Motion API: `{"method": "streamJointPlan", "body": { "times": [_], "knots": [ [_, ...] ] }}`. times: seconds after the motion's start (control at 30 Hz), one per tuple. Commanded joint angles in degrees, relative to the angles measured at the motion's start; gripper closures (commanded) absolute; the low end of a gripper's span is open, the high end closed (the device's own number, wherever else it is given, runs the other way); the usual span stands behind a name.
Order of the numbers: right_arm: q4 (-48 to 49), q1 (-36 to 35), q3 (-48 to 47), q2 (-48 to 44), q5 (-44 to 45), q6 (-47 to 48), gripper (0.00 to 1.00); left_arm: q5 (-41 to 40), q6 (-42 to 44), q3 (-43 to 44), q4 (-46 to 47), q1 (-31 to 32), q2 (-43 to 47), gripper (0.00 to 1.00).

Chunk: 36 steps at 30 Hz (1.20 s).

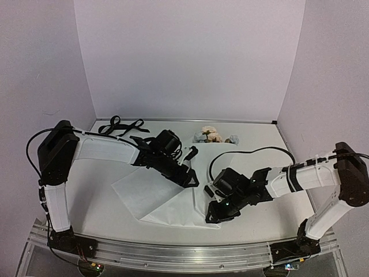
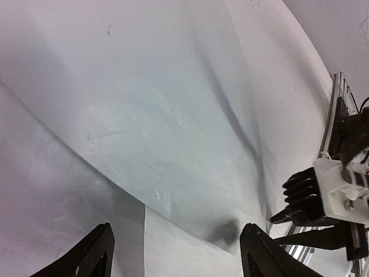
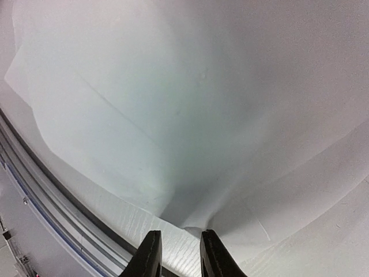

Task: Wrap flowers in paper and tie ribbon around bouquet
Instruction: Press the 2/3-folded wrapping paper at the center of the board.

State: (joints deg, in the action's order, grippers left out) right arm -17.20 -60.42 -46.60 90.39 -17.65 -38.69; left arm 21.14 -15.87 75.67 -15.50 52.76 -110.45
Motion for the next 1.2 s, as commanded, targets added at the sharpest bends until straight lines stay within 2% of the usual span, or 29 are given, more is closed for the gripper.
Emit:
{"method": "streamJointPlan", "body": {
  "times": [0.0, 0.23, 0.57, 0.67, 0.77, 1.03, 1.17],
  "knots": [
    [-0.1, 1.6, 2.2, -3.4, -3.2, 0.9, 0.75, 3.9, 2.6, 5.9, 0.3, -0.4, -3.2, 0.28],
    [-0.7, 2.3, 3.6, -5.6, -3.6, 0.7, 0.77, 7.3, -0.3, 3.7, 5.4, -0.4, -2.7, 0.59],
    [-0.7, 3.9, 3.5, -5.6, -6.7, 0.1, 0.75, 10.3, -1.2, 0.9, 8.3, -0.4, -2.0, 0.64],
    [-0.7, 5.5, 3.6, -5.2, -8.6, -0.2, 0.8, 10.9, -2.3, 0.5, 9.5, -0.4, -2.2, 0.66],
    [-0.7, 7.1, 3.2, -3.5, -11.9, -0.8, 0.81, 11.3, -3.5, 0.4, 10.6, -0.4, -2.3, 0.65],
    [-0.8, 9.0, 2.2, 0.2, -14.0, -1.0, 0.9, 10.8, -5.6, 0.0, 11.1, -0.5, -2.4, 0.45],
    [-0.8, 9.6, 2.2, 1.0, -14.4, -1.2, 0.93, 11.3, -6.9, -0.1, 12.5, -0.5, -3.1, 0.44]
  ]
}}
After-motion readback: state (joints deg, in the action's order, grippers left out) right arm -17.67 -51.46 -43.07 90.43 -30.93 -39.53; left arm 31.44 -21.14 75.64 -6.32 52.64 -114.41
